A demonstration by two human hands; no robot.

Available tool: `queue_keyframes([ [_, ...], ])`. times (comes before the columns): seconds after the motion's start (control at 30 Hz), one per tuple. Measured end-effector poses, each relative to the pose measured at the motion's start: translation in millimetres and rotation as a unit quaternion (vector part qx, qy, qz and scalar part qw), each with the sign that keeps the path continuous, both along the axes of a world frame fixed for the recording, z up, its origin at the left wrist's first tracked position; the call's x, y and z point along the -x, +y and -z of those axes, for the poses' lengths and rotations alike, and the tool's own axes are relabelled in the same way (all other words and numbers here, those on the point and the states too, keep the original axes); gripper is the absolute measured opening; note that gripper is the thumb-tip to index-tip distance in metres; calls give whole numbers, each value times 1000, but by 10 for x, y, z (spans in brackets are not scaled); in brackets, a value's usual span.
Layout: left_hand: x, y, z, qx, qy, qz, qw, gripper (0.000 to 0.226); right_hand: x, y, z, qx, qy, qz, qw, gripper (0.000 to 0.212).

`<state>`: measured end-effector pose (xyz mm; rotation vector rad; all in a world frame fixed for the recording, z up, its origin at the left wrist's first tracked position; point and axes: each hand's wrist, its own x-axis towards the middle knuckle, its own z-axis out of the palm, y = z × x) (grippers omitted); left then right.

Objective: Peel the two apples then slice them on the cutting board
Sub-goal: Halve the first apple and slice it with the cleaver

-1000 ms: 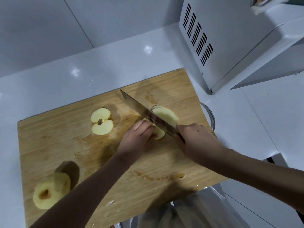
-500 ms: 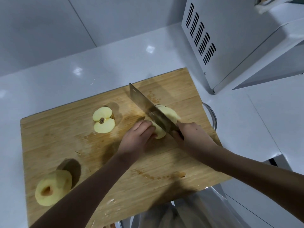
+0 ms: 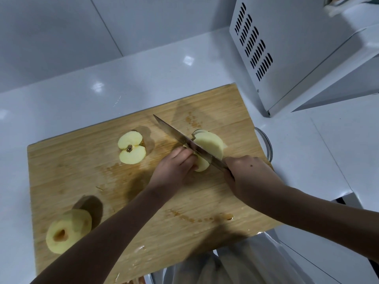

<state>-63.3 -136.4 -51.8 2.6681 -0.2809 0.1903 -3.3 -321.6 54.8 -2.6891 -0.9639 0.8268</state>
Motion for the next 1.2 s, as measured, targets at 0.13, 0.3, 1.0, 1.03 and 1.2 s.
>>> queue_keyframes([
  [0.13,-12,10,15,14,-8,4,1000,26,-17,-10,9,4,-7,-12,1000,20],
  [0.3,-3,30,31,17,-2,9,1000,25,-30,34,19,5,5,0,1000,15],
  [1.0,-6,8,4,-19,2,3,1000,27,-9,42,19,-10,25,30,999,13],
  [1.03,-7,4,-1,-18,1,2,1000,27,-2,45,13,-6,24,29,999,12],
  [1.2,8,9,17,-12,1,1,1000,27,5,144,121,15,33,38,999,8],
])
